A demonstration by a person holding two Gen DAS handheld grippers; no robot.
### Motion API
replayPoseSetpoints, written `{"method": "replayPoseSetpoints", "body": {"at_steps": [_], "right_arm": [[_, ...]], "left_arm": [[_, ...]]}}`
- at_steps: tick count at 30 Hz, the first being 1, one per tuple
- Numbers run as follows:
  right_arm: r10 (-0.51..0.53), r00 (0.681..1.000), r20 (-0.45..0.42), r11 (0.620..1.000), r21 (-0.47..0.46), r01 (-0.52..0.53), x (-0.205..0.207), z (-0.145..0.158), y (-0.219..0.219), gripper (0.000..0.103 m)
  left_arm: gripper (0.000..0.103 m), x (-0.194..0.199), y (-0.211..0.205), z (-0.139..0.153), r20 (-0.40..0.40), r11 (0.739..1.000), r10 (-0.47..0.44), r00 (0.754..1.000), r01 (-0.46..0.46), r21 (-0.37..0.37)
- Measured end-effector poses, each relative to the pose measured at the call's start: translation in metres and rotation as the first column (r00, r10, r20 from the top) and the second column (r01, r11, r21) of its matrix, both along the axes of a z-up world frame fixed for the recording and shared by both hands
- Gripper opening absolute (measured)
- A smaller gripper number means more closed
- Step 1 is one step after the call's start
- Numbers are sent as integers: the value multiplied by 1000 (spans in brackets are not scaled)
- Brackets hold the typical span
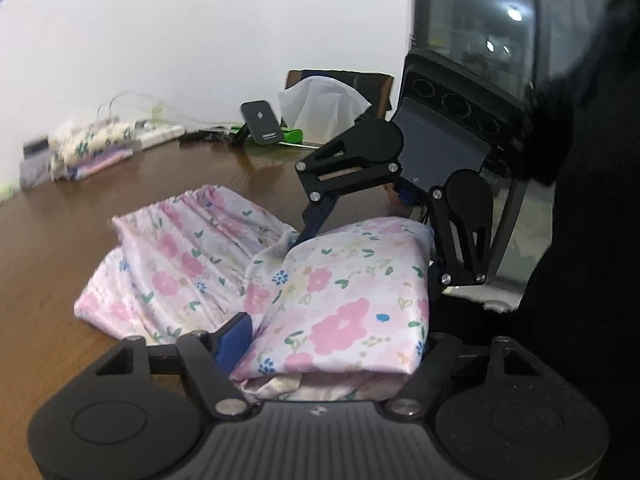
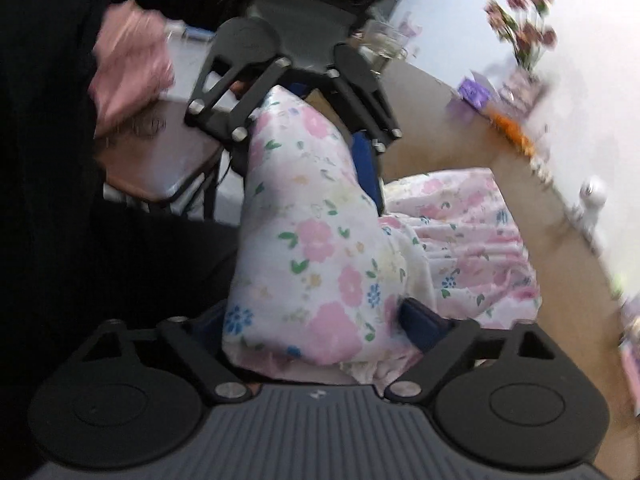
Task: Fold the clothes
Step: 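Grasp the folded dress bundle with both grippers and lift it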
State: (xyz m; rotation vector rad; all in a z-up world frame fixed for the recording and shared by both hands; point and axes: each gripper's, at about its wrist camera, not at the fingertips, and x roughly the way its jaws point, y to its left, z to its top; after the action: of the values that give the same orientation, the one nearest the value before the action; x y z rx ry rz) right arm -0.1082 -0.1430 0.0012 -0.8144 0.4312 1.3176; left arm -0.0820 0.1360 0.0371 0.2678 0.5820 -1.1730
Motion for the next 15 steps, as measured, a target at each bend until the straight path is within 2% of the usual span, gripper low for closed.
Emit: {"method": "replayPoseSetpoints", "body": {"at_steps": [1, 2, 3, 4, 5, 6, 8, 9, 10, 11, 12, 14, 15], "right_arm": [[-20, 996, -84, 1000, 22, 22, 7, 5, -5, 82], [-38, 985, -168, 998, 41, 46, 15, 11, -9, 74], [-54, 966, -251, 996, 59, 71, 22, 16, -14, 69], [-65, 940, -336, 993, 72, 95, 29, 21, -18, 66], [-62, 902, -427, 991, 78, 104, 36, 25, -23, 58], [-41, 868, -496, 991, 89, 98, 40, 27, -26, 47], [-4, 784, -620, 989, 114, 96, 49, 32, -32, 41], [-9, 748, -664, 984, 128, 125, 57, 31, -35, 41], [-15, 710, -704, 978, 139, 158, 65, 29, -39, 41], [-29, 670, -742, 967, 150, 208, 73, 25, -44, 40], [-39, 622, -782, 949, 166, 269, 82, 21, -50, 41], [-40, 528, -848, 900, 199, 387, 96, 11, -61, 42], [-44, 495, -868, 871, 210, 445, 100, 7, -64, 42]], "left_arm": [[68, 3, 3, 1, -48, 1000, 10, 999, -11, -17], [63, 5, 7, 3, -96, 999, 12, 995, -15, -34], [60, 10, 9, 6, -160, 998, -3, 987, -6, -57], [51, 15, 11, 8, -222, 997, -19, 975, 1, -82], [44, 18, 15, 10, -269, 994, -38, 963, 8, -111], [43, 22, 18, 11, -314, 990, -57, 948, 13, -140], [43, 29, 25, 15, -400, 980, -95, 911, 15, -198], [43, 36, 28, 13, -448, 976, -65, 891, -36, -214], [44, 43, 33, 9, -505, 968, -34, 863, -98, -232], [50, 51, 37, 5, -560, 956, -4, 829, -161, -245], [51, 60, 41, -1, -616, 941, 36, 787, -235, -244], [54, 72, 53, -14, -710, 892, 70, 700, -363, -270], [55, 76, 57, -18, -740, 865, 94, 666, -423, -270]]}}
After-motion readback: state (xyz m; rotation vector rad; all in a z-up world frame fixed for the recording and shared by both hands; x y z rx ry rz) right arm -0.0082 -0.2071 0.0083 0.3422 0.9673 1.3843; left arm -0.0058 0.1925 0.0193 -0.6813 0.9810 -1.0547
